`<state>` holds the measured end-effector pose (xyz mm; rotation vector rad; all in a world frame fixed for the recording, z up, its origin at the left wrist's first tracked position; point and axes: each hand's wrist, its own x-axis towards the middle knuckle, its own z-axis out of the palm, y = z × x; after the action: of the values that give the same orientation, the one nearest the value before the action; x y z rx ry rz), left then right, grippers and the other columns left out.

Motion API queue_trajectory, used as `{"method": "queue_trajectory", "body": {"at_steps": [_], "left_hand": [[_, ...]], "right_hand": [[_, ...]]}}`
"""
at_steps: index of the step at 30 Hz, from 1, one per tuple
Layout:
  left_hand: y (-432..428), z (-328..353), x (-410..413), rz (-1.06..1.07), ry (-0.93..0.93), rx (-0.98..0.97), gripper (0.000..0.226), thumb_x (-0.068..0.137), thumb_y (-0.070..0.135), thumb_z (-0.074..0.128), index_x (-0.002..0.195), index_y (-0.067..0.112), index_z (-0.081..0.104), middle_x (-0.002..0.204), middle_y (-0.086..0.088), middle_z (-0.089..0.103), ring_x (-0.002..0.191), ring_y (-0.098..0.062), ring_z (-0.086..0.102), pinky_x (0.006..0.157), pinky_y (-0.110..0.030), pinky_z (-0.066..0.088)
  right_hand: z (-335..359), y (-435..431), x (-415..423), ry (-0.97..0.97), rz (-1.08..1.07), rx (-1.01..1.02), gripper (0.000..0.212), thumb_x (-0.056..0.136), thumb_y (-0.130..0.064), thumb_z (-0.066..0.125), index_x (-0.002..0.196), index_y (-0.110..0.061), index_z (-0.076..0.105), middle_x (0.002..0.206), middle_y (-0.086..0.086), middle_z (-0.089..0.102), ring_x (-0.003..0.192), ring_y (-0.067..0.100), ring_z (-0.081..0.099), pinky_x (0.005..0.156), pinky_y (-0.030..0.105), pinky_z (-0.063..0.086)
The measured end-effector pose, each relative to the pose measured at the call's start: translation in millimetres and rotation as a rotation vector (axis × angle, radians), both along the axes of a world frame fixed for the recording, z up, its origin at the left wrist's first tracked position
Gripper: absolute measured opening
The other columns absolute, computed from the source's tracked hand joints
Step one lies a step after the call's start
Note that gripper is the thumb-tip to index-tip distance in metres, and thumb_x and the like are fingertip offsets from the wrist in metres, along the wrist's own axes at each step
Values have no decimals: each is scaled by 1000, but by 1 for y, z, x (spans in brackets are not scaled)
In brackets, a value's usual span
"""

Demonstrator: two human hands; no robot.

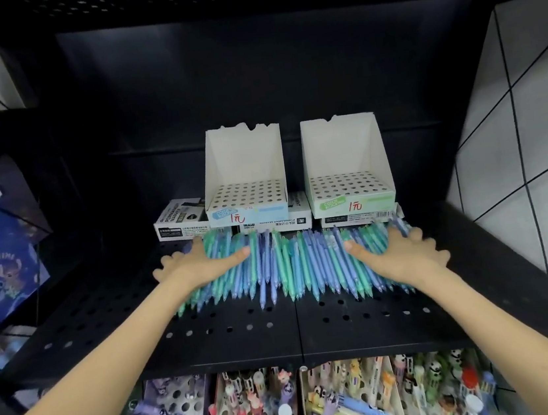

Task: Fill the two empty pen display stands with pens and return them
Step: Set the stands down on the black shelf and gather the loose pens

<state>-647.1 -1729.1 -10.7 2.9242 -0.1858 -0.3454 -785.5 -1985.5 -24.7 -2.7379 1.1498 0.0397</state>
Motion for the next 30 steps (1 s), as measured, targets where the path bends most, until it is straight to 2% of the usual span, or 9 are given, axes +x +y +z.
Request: {"method": "queue_trajectory", "body": {"at_steps": [5,13,22,26,30], "left_hand": [[-25,3,-12,-53,21,-20,117,60,93,27,150,25,-4,157,-16,7,142,-37,9,112,-46,19],[-56,-2,-22,-87,1,-25,125,56,95,27,150,20,-3,156,-16,13,140,-36,17,108,-43,26],[-36,-7,-12,-52,-11,-13,121,59,94,32,151,21,2,155,-16,15,139,-36,20,106,-42,28],[-19,-4,-6,-22,-14,-12,115,65,89,34,151,20,2,154,-19,16,139,-36,21,107,-42,27],[-6,-5,2,19,-27,-4,117,63,91,32,151,20,2,153,-20,15,139,-36,21,108,-43,26]], "right_hand": [[1,16,8,71,25,-44,122,54,-96,10,150,-20,10,154,19,6,137,42,18,105,51,29],[0,36,15,98,52,-43,117,60,-95,13,150,-19,7,155,17,2,139,42,12,106,54,27],[0,58,25,119,80,-53,113,65,-92,14,150,-17,9,155,18,1,139,42,9,103,54,28],[0,76,32,119,112,-57,111,68,-90,13,150,-16,7,155,19,-2,140,43,8,103,54,26],[-1,92,41,111,122,-58,105,73,-86,9,150,-15,4,155,21,-3,139,44,6,104,57,25]]}}
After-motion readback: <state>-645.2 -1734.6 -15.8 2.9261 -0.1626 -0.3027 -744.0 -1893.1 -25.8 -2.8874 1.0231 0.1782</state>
